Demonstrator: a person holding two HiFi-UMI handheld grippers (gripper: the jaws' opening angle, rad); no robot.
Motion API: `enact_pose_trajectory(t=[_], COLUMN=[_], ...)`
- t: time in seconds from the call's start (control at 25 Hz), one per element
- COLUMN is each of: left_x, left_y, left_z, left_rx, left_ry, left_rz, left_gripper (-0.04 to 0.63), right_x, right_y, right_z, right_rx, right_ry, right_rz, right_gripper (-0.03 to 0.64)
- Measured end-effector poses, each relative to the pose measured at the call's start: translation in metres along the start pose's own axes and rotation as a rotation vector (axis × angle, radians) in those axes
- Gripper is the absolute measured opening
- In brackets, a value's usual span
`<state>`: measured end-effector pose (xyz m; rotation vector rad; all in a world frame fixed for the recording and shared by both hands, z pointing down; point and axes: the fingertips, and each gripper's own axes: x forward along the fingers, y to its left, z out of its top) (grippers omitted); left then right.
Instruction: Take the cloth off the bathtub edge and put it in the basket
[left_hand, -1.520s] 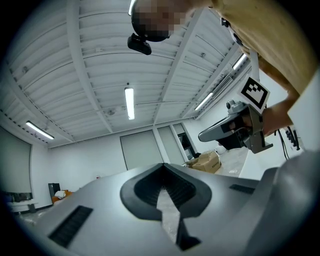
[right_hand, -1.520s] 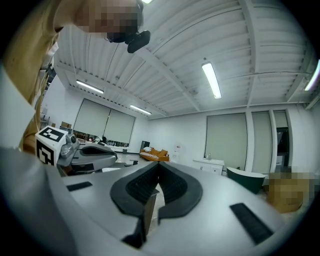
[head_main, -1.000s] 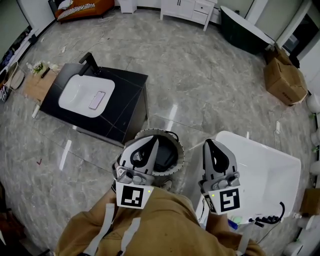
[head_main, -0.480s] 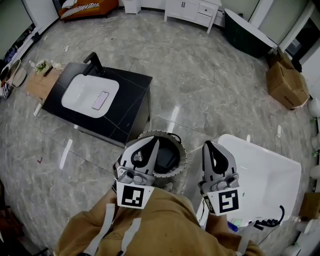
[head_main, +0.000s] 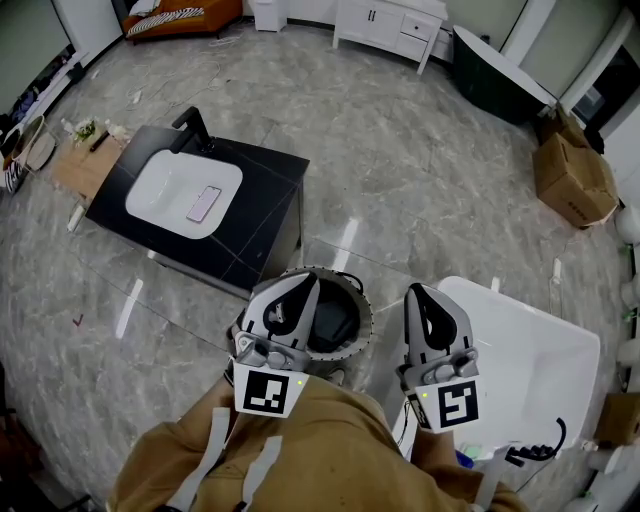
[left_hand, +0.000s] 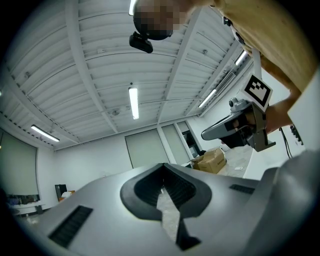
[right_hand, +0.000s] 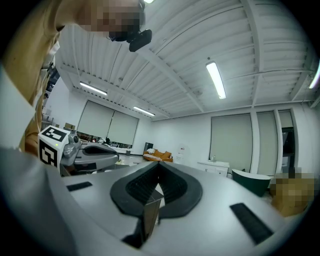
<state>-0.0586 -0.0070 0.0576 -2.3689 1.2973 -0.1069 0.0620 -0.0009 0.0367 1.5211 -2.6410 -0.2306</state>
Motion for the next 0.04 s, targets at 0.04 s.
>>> enact_pose_trajectory(t=[0.04], left_x=[0.0002], left_y=[0.0010], left_z=[0.0005], left_rx=[0.000], left_ry=[0.000], left_rz=[0.001], left_gripper=[0.005], right_x=[0.0009], right_y=[-0.0002], right_z=[0.0020], right_rx=[0.001], right_ry=[-0.004], right_rz=[0.001], right_gripper=[0.006])
